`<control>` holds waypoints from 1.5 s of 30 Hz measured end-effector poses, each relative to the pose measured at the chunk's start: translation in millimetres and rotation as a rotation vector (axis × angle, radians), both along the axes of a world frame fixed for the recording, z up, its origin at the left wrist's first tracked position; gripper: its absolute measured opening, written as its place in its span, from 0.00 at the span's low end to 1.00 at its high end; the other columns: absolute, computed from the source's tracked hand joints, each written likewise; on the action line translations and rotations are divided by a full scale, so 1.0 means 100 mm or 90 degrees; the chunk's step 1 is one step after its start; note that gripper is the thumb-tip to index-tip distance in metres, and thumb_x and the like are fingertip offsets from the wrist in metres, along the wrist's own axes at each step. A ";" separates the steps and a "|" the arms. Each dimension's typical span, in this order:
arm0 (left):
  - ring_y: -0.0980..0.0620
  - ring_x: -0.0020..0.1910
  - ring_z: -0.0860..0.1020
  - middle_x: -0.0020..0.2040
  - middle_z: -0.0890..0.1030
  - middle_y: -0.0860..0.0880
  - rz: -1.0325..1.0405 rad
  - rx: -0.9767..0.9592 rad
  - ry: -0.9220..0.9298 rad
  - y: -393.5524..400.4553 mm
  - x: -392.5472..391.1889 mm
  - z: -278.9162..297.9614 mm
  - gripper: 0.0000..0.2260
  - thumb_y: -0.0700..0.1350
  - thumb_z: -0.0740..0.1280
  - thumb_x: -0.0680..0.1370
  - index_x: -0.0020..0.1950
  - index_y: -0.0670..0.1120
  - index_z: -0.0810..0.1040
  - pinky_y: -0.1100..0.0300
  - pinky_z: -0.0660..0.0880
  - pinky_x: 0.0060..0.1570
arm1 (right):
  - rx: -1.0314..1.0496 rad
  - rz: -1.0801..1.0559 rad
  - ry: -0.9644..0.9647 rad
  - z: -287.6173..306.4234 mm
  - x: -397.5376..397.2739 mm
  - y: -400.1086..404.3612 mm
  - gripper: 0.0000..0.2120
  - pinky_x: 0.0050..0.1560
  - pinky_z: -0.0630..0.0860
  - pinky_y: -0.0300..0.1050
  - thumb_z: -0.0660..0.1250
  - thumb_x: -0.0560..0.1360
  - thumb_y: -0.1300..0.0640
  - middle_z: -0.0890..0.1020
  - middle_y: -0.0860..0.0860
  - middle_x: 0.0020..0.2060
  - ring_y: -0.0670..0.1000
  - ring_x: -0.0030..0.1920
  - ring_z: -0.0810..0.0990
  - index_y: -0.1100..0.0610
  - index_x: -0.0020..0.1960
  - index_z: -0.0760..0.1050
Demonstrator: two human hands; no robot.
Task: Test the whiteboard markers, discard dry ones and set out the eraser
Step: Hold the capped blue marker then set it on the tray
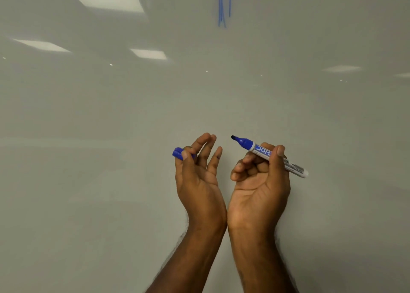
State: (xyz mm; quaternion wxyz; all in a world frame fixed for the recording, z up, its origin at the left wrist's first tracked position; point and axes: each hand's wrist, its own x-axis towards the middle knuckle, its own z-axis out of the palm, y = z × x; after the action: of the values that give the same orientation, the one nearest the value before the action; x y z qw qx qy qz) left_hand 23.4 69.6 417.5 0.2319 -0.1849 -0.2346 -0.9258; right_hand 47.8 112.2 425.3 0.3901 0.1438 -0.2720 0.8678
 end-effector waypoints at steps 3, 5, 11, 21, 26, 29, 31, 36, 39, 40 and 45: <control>0.41 0.63 0.80 0.59 0.82 0.40 0.007 -0.027 0.079 0.01 -0.03 0.19 0.10 0.49 0.57 0.83 0.53 0.44 0.74 0.41 0.74 0.66 | 0.019 -0.044 0.040 0.22 -0.04 0.08 0.13 0.30 0.74 0.41 0.61 0.81 0.50 0.78 0.53 0.32 0.50 0.30 0.77 0.59 0.51 0.78; 0.42 0.62 0.80 0.57 0.83 0.42 0.050 -0.060 0.134 0.00 -0.03 0.37 0.13 0.54 0.61 0.79 0.51 0.45 0.74 0.44 0.76 0.64 | 0.032 -0.074 0.076 0.42 -0.05 0.14 0.12 0.31 0.76 0.42 0.61 0.81 0.52 0.79 0.53 0.32 0.50 0.31 0.78 0.58 0.52 0.79; 0.44 0.56 0.83 0.45 0.83 0.40 0.207 -0.160 0.246 -0.10 -0.16 1.02 0.16 0.51 0.57 0.83 0.48 0.41 0.77 0.42 0.77 0.63 | 0.089 -0.141 0.200 1.08 -0.04 0.25 0.10 0.32 0.76 0.44 0.60 0.83 0.57 0.80 0.54 0.33 0.52 0.31 0.78 0.58 0.51 0.79; 0.50 0.63 0.78 0.61 0.82 0.46 0.613 -0.418 0.505 -0.63 -0.62 2.38 0.16 0.46 0.54 0.85 0.62 0.41 0.79 0.48 0.73 0.66 | 0.153 -0.128 0.316 2.26 -0.11 0.54 0.09 0.31 0.76 0.43 0.61 0.82 0.60 0.81 0.54 0.32 0.51 0.31 0.79 0.62 0.52 0.79; 0.54 0.77 0.64 0.79 0.64 0.51 0.864 -0.674 0.500 -0.89 -0.94 3.18 0.21 0.53 0.55 0.86 0.77 0.47 0.67 0.48 0.62 0.76 | 0.267 -0.258 0.350 2.92 -0.29 0.63 0.05 0.29 0.76 0.44 0.63 0.79 0.65 0.80 0.57 0.33 0.53 0.29 0.78 0.63 0.52 0.78; 0.48 0.81 0.53 0.82 0.56 0.46 1.036 -0.832 0.436 -0.96 -1.07 3.57 0.26 0.55 0.51 0.86 0.81 0.44 0.57 0.48 0.48 0.80 | 0.367 -0.360 0.351 3.31 -0.43 0.65 0.03 0.28 0.77 0.44 0.65 0.79 0.63 0.82 0.56 0.33 0.54 0.30 0.79 0.61 0.49 0.77; 0.46 0.81 0.49 0.82 0.52 0.43 1.110 -0.895 0.388 -0.97 -1.12 3.76 0.28 0.56 0.48 0.86 0.81 0.42 0.53 0.48 0.46 0.80 | 0.433 -0.423 0.338 3.52 -0.50 0.65 0.03 0.28 0.77 0.44 0.67 0.78 0.60 0.83 0.55 0.33 0.53 0.30 0.80 0.57 0.45 0.77; 0.44 0.82 0.48 0.82 0.50 0.42 1.138 -0.943 0.327 -1.00 -1.20 4.04 0.27 0.55 0.48 0.86 0.81 0.40 0.53 0.46 0.46 0.79 | 0.517 -0.538 0.284 3.89 -0.63 0.69 0.05 0.29 0.79 0.47 0.65 0.76 0.58 0.84 0.56 0.35 0.52 0.29 0.80 0.54 0.42 0.78; 0.46 0.82 0.48 0.82 0.50 0.43 1.108 -0.974 0.346 -1.03 -1.29 4.07 0.27 0.55 0.48 0.86 0.81 0.41 0.54 0.47 0.45 0.79 | 0.553 -0.578 0.254 4.06 -0.70 0.76 0.05 0.30 0.82 0.51 0.65 0.74 0.57 0.85 0.55 0.35 0.53 0.30 0.82 0.57 0.45 0.79; 0.46 0.82 0.47 0.82 0.50 0.43 1.102 -0.982 0.350 -1.04 -1.33 4.07 0.27 0.55 0.48 0.86 0.81 0.42 0.53 0.48 0.44 0.80 | 0.569 -0.592 0.244 4.12 -0.72 0.78 0.06 0.30 0.82 0.51 0.65 0.73 0.56 0.85 0.54 0.35 0.53 0.31 0.82 0.58 0.45 0.79; 0.48 0.82 0.48 0.82 0.51 0.45 1.123 -0.948 0.370 -1.07 -1.46 4.06 0.27 0.55 0.48 0.86 0.82 0.44 0.52 0.50 0.42 0.80 | 0.670 -0.639 0.204 4.36 -0.81 0.82 0.04 0.32 0.83 0.51 0.66 0.74 0.55 0.86 0.51 0.37 0.54 0.34 0.85 0.54 0.44 0.80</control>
State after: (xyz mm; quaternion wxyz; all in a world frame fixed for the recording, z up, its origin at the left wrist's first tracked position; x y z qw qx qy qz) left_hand -122.4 -37.2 823.1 0.6690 -0.2521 -0.6992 -0.0062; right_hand -33.2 193.7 861.1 0.6543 0.2950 -0.6242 0.3085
